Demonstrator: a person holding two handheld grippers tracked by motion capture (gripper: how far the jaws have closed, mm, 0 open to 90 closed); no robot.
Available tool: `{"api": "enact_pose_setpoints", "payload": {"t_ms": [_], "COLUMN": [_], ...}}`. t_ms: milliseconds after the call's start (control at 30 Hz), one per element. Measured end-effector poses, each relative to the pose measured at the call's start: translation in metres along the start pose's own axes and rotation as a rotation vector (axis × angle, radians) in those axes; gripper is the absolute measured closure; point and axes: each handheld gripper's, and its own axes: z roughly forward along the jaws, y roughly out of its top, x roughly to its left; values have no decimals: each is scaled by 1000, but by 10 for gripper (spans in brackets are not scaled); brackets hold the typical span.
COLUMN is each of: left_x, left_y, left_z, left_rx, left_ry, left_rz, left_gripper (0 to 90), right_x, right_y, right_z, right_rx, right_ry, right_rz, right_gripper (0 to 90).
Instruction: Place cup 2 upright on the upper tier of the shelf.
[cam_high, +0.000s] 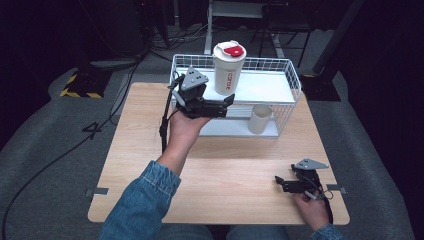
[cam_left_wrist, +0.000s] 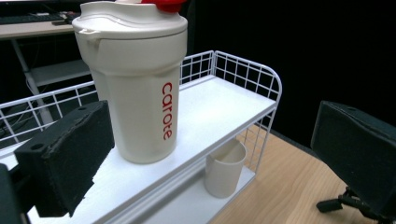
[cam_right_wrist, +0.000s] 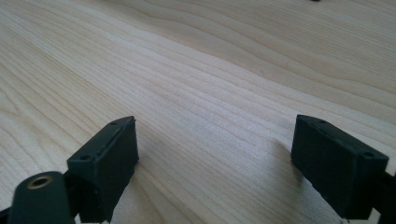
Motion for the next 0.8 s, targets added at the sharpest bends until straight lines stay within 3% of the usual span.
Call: {"api": "enact_pose_setpoints", "payload": {"t_ms": [33,100,333,600,800], "left_x": [-2,-3,-1,6,11], "left_y": [-4,-9,-25,-51,-70], "left_z": [-6,-13,-36,-73,-94], "left_rx": [7,19,26,45,69], "left_ry": [10,19,4,-9,1], "left_rz": [27,43,17,-1,-6], "left_gripper": [0,0,0,0,0], "right_x": [0,0,0,0,0], "right_y": [0,0,0,0,0], "right_z": [0,0,0,0,0], "right_rx": [0,0,1,0,0], "right_ry": [0,1,1,1,1], "right_rz": [0,0,1,0,0], "right_gripper": [151,151,151,151,151]}}
